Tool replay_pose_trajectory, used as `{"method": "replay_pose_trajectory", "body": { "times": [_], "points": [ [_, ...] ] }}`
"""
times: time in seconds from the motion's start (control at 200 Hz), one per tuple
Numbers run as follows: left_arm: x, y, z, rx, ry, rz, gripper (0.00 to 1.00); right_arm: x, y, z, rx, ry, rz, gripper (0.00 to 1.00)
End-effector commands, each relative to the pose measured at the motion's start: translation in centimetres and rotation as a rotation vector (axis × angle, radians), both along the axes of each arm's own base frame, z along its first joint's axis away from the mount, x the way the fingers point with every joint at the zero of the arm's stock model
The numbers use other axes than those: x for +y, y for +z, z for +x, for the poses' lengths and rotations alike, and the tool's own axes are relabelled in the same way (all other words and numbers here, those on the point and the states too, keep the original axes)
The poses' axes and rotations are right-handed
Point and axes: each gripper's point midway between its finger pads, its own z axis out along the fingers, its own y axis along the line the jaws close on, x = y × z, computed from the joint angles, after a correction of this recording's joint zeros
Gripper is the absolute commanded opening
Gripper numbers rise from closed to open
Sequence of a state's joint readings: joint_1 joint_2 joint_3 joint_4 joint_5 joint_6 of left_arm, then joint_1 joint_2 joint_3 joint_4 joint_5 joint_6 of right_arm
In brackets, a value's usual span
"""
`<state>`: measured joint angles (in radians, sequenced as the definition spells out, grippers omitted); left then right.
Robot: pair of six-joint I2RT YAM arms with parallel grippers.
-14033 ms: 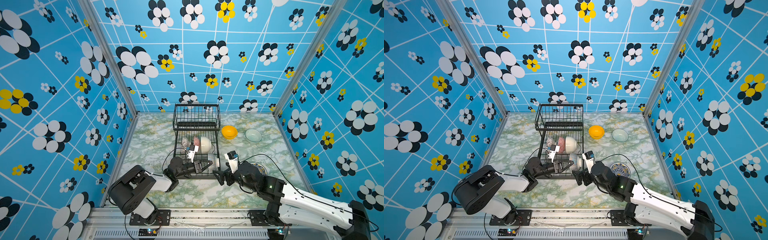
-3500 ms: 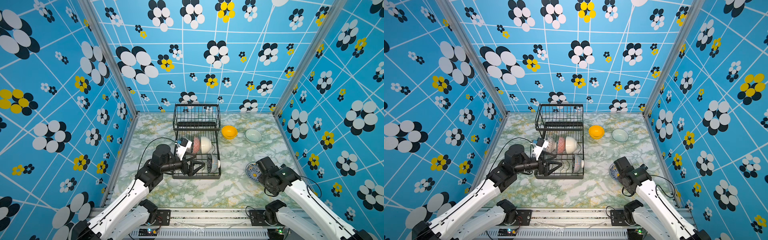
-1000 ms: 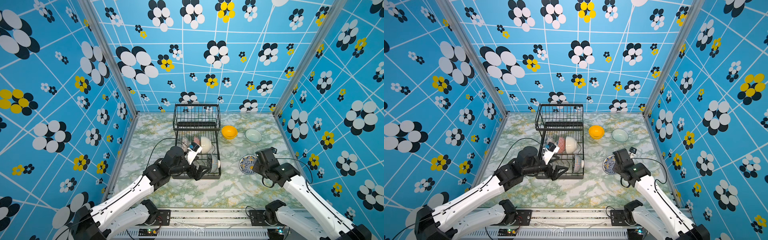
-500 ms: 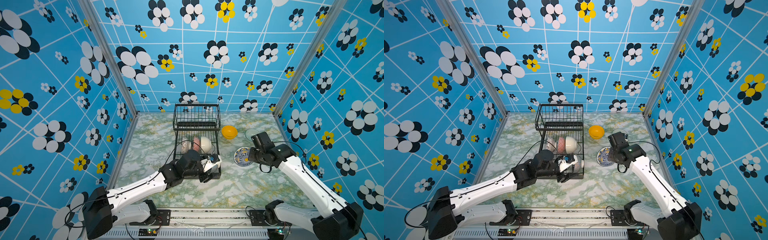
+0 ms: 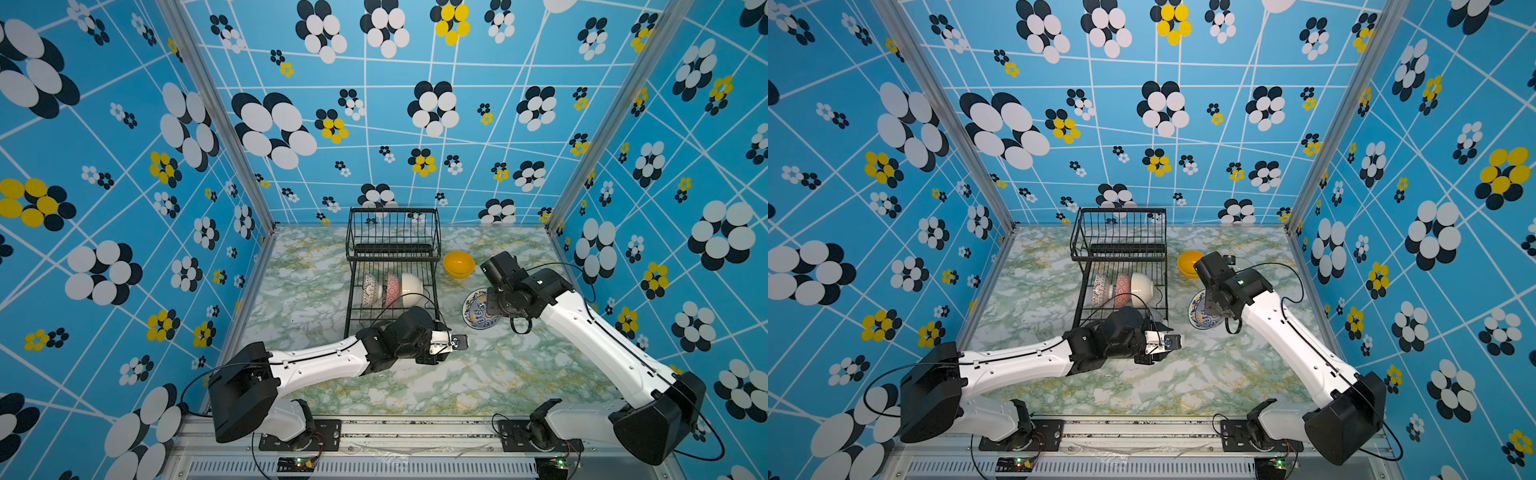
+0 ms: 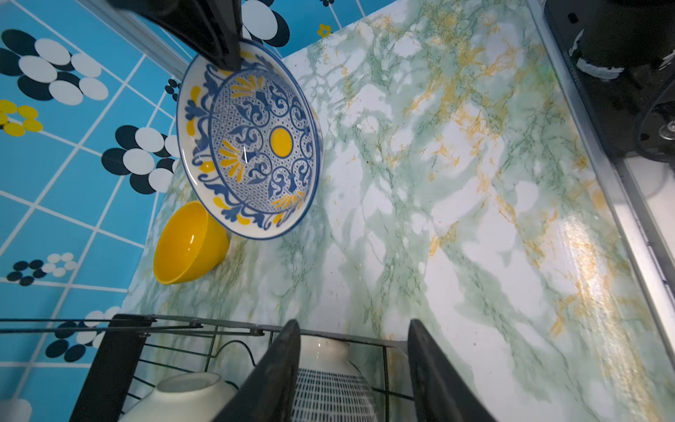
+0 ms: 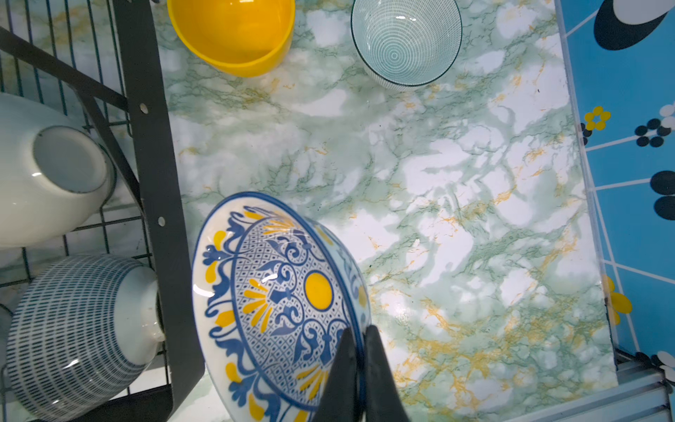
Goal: Load bowls into a dish rack
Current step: Place the bowl in the dish rack.
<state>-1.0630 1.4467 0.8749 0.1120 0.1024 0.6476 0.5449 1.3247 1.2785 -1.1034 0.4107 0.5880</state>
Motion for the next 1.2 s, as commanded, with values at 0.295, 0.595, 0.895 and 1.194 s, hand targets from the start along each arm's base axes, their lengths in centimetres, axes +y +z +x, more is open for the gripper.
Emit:
{"method": "replay_pose_trajectory", "body": {
  "times": [0.295,0.595,0.895,1.194],
  "points": [
    [-3.7,1.5,0.7,-0.1,-0.087,0.002,0.39,1.3,2.0,0.6,-0.033,0.043,-0.052,0.0],
    [-5.0,0.8,2.2,-0.201,-0.042,0.045,0.37,2.4,2.2,0.7,-0.035,0.069,-0.045,0.0],
    [-5.6,-0.5,3.0,-0.217,-0.042,0.108,0.29,2.6,2.1,0.4,-0.037,0.076,-0.04,0.0],
    [-6.1,-1.7,3.5,-0.259,-0.036,0.172,0.26,2.6,2.1,0.4,-0.039,0.079,-0.042,0.0]
  ]
}}
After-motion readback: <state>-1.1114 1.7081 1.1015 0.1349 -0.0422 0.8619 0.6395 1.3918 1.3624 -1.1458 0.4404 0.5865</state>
